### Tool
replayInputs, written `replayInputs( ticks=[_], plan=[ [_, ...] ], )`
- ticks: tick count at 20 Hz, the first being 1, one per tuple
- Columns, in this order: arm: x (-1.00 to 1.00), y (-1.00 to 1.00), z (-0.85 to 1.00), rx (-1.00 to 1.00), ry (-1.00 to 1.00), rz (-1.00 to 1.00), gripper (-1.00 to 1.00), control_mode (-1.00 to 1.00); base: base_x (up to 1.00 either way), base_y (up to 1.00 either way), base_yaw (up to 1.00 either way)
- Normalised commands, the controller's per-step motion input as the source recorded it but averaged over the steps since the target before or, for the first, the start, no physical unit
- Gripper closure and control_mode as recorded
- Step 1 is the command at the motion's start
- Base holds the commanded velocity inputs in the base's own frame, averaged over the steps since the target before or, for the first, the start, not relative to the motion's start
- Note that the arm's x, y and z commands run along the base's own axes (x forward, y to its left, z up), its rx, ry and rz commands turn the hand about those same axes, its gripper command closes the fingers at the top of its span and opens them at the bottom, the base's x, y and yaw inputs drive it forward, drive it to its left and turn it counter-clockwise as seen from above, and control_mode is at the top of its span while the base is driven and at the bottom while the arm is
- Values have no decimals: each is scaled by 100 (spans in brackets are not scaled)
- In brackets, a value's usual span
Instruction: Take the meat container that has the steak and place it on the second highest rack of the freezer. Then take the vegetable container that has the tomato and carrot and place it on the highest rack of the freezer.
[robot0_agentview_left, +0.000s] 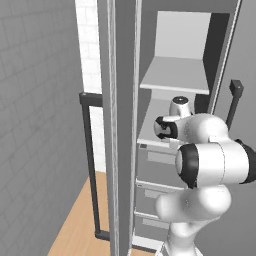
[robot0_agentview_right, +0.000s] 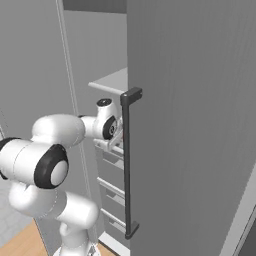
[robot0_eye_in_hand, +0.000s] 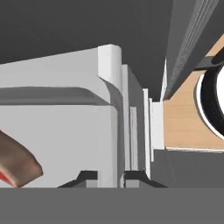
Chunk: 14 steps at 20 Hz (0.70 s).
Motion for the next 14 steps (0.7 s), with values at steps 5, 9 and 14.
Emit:
replayInputs(
  ticks=[5, 9, 14],
  plan=[
    [64, -11, -9, 0, -7, -1, 100, -100, 0, 0, 0],
    [67, -17, -1, 0, -5, -2, 100, -100, 0, 0, 0],
    [49, -17, -13, 0, 0, -3, 100, -100, 0, 0, 0]
  ],
)
